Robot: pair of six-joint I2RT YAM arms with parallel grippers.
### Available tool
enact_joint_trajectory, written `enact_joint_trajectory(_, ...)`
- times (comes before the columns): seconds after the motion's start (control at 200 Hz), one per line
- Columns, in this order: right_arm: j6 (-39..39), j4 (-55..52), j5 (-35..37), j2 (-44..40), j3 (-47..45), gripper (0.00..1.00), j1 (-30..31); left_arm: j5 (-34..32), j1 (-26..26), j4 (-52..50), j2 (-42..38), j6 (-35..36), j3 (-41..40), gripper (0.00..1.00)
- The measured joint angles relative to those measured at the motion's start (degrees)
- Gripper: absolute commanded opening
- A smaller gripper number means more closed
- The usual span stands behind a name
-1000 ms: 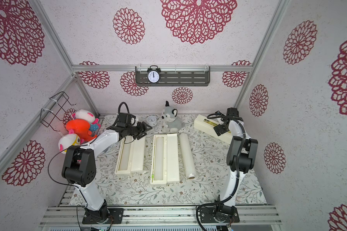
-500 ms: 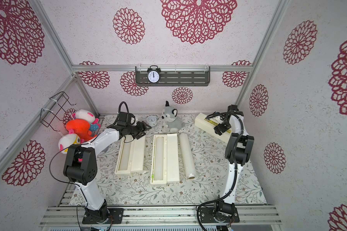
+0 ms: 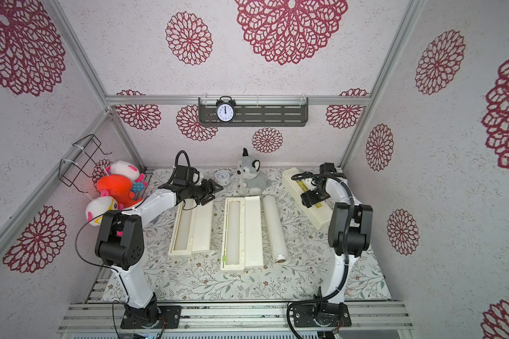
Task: Put plastic wrap rolls into dispensers
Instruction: Move the plastic wrap cutting box to the center of the board.
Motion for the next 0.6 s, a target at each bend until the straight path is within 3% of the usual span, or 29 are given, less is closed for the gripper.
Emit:
enact_joint_trajectory(0.35,19.1,9.0,6.6,-15.7,-21.1,0.88,10.1,1.0,-0.9,0.9,-1.2,1.2,-2.0,0.70)
enact_joint_trajectory(0.6,28.5,7.9,9.3,-25.8,-30.4,0.99,13.8,1.0,-3.7,2.0,-2.3,1.7,-2.4,0.70)
